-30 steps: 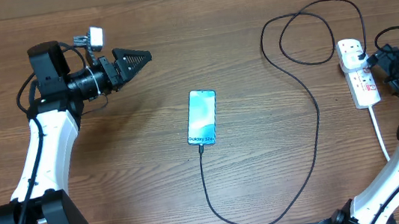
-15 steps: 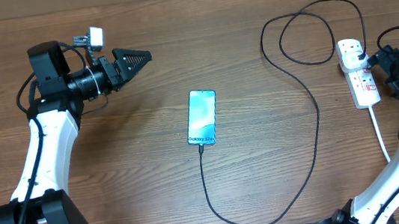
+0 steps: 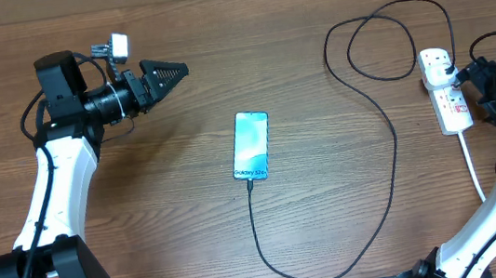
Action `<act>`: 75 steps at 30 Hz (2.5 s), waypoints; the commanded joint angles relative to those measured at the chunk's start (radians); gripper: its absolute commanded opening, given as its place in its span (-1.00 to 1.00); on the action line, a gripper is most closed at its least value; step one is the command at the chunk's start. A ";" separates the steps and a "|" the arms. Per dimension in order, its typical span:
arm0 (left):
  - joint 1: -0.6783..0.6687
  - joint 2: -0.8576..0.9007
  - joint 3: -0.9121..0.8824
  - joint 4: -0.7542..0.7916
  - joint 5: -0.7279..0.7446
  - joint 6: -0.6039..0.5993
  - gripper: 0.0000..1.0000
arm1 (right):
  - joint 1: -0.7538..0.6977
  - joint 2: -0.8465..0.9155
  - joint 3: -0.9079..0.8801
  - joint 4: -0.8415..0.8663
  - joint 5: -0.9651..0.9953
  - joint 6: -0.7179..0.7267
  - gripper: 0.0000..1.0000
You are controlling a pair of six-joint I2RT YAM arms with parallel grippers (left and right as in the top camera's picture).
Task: Plug charger to phone and switch on socket
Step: 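Position the right gripper over the power strip's orange switch, then press down on the orange switch with the right gripper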
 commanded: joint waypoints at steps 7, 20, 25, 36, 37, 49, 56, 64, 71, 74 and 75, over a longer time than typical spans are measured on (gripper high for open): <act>-0.002 -0.017 0.012 0.001 -0.003 0.016 1.00 | 0.013 0.008 -0.016 -0.028 0.000 -0.022 1.00; -0.002 -0.017 0.012 0.001 -0.003 0.016 1.00 | 0.013 0.008 -0.016 -0.045 0.019 -0.023 1.00; -0.002 -0.017 0.012 0.001 -0.003 0.016 1.00 | 0.013 0.008 -0.016 -0.080 0.018 -0.146 1.00; -0.002 -0.017 0.012 0.002 -0.003 0.016 0.99 | 0.013 -0.006 0.033 -0.143 0.033 -0.150 1.00; -0.002 -0.017 0.012 0.002 -0.003 0.016 1.00 | 0.015 -0.015 0.036 -0.150 0.032 -0.150 1.00; -0.002 -0.017 0.012 0.002 -0.003 0.016 1.00 | 0.060 -0.033 0.036 -0.130 -0.027 -0.271 1.00; -0.002 -0.017 0.012 0.002 -0.003 0.016 1.00 | 0.070 -0.032 0.036 -0.126 -0.026 -0.304 1.00; -0.002 -0.017 0.012 0.002 -0.003 0.016 1.00 | 0.069 -0.032 0.036 -0.125 0.037 -0.304 1.00; -0.002 -0.017 0.012 0.002 -0.003 0.016 0.99 | 0.069 -0.032 0.036 -0.125 0.037 -0.304 1.00; -0.002 -0.017 0.012 0.001 -0.003 0.016 0.99 | 0.069 -0.032 0.036 -0.125 0.037 -0.304 1.00; -0.002 -0.017 0.012 0.001 -0.003 0.016 1.00 | 0.069 -0.032 0.036 -0.125 0.037 -0.304 1.00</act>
